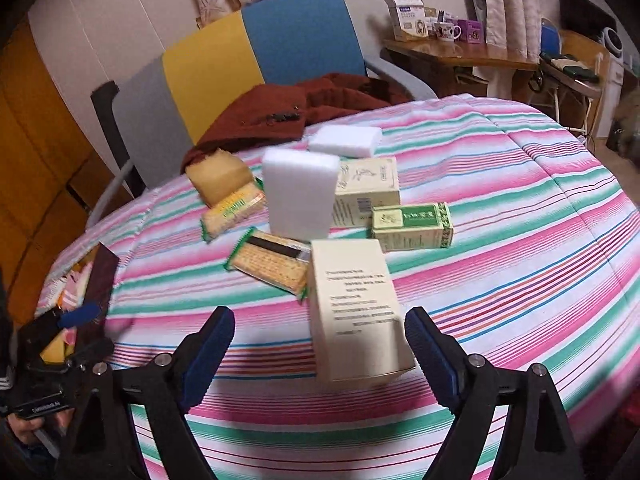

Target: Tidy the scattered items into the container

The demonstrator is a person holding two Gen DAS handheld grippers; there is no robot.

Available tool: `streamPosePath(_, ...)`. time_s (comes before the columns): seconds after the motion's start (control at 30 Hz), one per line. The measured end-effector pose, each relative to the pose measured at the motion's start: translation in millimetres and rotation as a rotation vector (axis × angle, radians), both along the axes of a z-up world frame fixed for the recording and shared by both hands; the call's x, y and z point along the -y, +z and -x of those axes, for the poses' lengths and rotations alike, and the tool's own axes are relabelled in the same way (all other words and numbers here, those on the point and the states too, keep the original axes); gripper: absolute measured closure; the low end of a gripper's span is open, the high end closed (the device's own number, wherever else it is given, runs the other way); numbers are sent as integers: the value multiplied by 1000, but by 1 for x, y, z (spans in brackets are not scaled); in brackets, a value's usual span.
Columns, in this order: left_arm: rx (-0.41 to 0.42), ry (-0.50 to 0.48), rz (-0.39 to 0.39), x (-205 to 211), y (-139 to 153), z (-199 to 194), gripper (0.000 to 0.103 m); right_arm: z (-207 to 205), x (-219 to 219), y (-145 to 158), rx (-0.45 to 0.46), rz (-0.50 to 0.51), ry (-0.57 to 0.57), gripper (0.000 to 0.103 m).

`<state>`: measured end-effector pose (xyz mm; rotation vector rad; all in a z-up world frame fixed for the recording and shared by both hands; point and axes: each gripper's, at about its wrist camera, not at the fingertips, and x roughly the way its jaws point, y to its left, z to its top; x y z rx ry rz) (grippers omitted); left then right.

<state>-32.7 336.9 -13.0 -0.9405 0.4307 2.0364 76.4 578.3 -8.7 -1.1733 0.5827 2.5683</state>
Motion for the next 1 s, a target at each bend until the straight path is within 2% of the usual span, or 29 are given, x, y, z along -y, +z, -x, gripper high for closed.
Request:
streamPosePath(0.23, -58, -136, 72, -45, -8, 2, 36, 9, -3, -9, 49, 5, 49, 14)
streamPosePath(0.43, -62, -238, 148, -74, -18, 14, 36, 14, -3, -13, 79, -6, 72, 14)
streamPosePath(0.6, -63, -339, 203, -95, -22, 25, 36, 15, -7, -16, 75, 38, 87, 12)
streamPosePath(0.8, -131, -482, 275, -118, -32, 33, 36, 18, -3, -18, 78, 63, 120, 12)
streamPosePath(1.0, -125, -574, 281, -138, -40, 48, 36, 20, -9, -20, 86, 69, 83, 12)
